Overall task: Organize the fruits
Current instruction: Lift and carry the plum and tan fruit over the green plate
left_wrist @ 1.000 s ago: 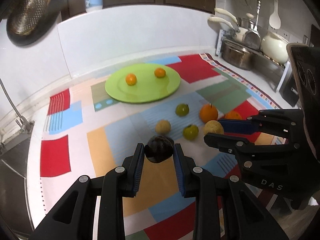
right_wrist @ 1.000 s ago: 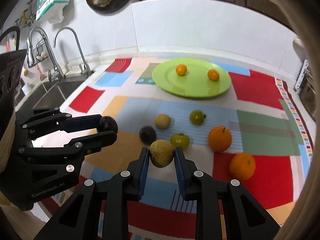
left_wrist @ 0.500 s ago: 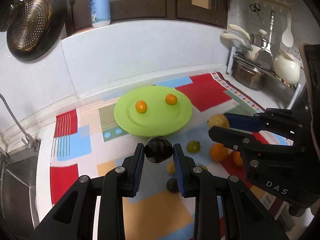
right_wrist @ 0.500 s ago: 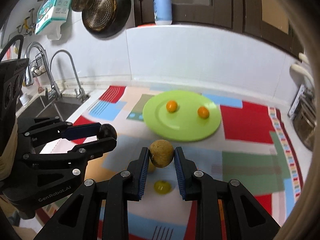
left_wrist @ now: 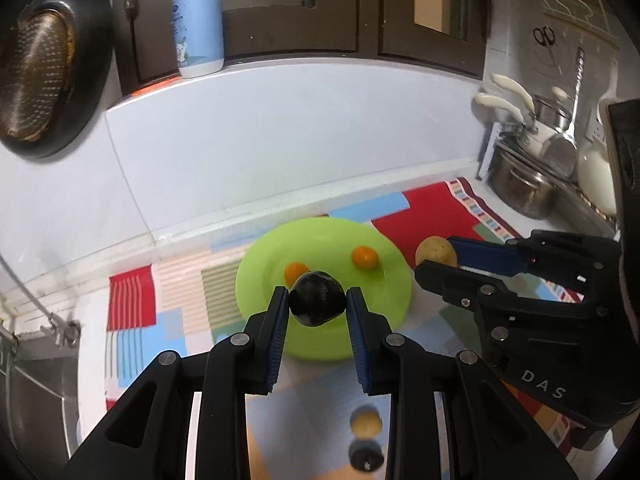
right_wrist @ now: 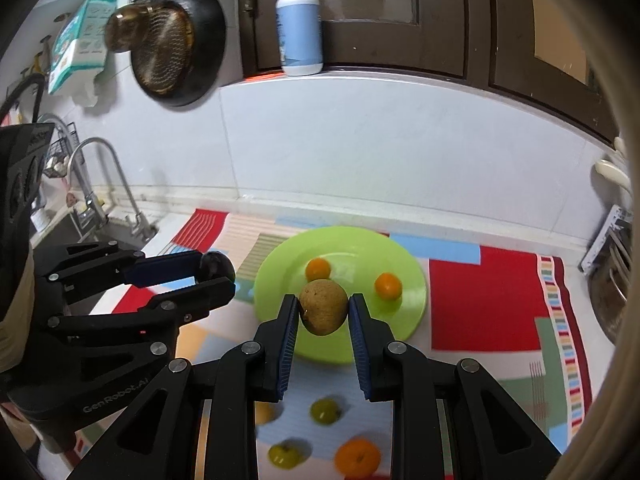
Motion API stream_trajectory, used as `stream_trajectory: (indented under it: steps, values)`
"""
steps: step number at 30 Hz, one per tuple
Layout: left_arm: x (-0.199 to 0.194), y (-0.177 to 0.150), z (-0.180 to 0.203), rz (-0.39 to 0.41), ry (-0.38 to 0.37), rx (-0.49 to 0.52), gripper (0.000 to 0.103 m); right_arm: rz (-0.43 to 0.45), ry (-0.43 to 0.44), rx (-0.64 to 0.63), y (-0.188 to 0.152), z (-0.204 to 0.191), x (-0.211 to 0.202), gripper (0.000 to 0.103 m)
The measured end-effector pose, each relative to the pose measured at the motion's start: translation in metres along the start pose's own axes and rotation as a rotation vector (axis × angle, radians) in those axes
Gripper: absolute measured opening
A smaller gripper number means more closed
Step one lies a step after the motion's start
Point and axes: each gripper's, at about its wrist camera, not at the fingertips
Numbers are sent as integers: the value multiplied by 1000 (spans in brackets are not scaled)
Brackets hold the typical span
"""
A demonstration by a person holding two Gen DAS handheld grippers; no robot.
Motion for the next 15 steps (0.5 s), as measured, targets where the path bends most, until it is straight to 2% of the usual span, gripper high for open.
stream_trajectory:
  steps: [6,15]
  values:
    - [33,27,-6,-16,19,-1,30,-32,1,31,23,25,33,27]
    - [92,46,-20,-73,28,-12,30,-92,-3,36,46,54,87,27]
Point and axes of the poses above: each gripper's, at about its wrist camera, not at the fingertips, and x roughly the way its jaws point, z to its right, y to its top, and after that the axes turned 2 degrees about y, right-handed
